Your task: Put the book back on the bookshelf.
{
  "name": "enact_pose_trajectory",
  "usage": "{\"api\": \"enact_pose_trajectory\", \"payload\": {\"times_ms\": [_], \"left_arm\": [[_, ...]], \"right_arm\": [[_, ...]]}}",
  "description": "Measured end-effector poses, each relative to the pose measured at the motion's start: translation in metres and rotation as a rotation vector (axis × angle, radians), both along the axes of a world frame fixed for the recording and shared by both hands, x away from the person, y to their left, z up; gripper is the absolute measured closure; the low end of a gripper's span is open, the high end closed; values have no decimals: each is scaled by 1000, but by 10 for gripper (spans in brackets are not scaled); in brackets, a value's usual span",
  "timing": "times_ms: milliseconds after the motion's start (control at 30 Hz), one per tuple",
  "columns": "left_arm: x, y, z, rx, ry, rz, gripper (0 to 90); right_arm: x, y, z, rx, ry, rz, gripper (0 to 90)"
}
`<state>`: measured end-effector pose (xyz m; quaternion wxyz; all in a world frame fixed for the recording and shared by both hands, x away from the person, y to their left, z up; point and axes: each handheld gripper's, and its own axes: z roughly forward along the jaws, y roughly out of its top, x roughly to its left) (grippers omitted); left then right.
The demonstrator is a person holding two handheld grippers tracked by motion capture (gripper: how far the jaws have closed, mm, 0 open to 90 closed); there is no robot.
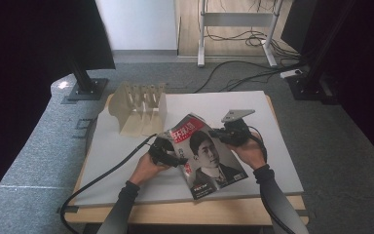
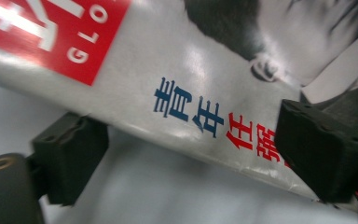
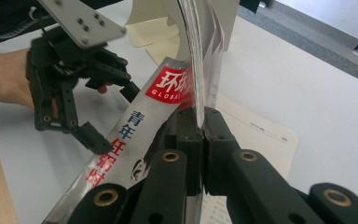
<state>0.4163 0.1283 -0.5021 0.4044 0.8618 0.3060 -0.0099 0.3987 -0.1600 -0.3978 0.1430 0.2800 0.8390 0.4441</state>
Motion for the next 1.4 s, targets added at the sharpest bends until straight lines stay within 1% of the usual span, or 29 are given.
{"api": "enact_pose_trajectory", "payload": {"times_ms": [33,67,167,267,300,433,533,567,633,700,767,800,833,867,933,1067,1100,1233,1333,1400], "left_arm": [[0,1,3,-14,0,1,164],[0,1,5,-19,-2,-1,173],[0,2,15,-16,-25,2,237],[0,2,24,-26,-27,1,287],[0,2,27,-37,-29,4,292],[4,3,39,-24,-47,26,295],[6,5,46,-31,-66,46,297],[6,5,49,-29,-75,48,303],[6,5,53,-20,-79,54,330],[6,3,57,-3,-85,57,351],[6,3,59,20,-92,64,409],[6,3,61,21,-92,71,429],[6,4,62,22,-92,76,468],[6,5,64,30,-94,81,492],[7,6,66,38,-89,82,546],[9,6,69,42,-60,83,591],[9,6,70,38,-49,87,603],[10,6,74,21,-26,90,652],[9,8,78,2,-18,93,679],[8,8,82,-1,-23,92,693]], "right_arm": [[0,-1,1,1,-2,-3,860],[1,-1,2,4,-4,-5,861],[2,-3,4,13,-7,-8,861],[1,-3,5,14,-9,-8,861],[1,-3,5,17,-13,-8,861],[1,-4,9,29,-20,-3,861],[0,-3,11,32,-25,1,861],[0,-3,12,35,-29,0,861],[0,-3,13,42,-31,0,861],[0,-4,13,42,-32,0,861],[0,-5,13,47,-32,-2,861],[0,-5,13,47,-32,-2,861],[0,-6,13,49,-33,-3,861],[1,-6,13,51,-33,-3,861],[1,-7,13,57,-32,-2,861],[1,-7,14,56,-31,0,861],[1,-6,14,56,-32,1,860],[2,-7,16,49,-40,-4,860],[1,-9,18,50,-45,-8,860],[1,-10,19,50,-47,-11,860]]}}
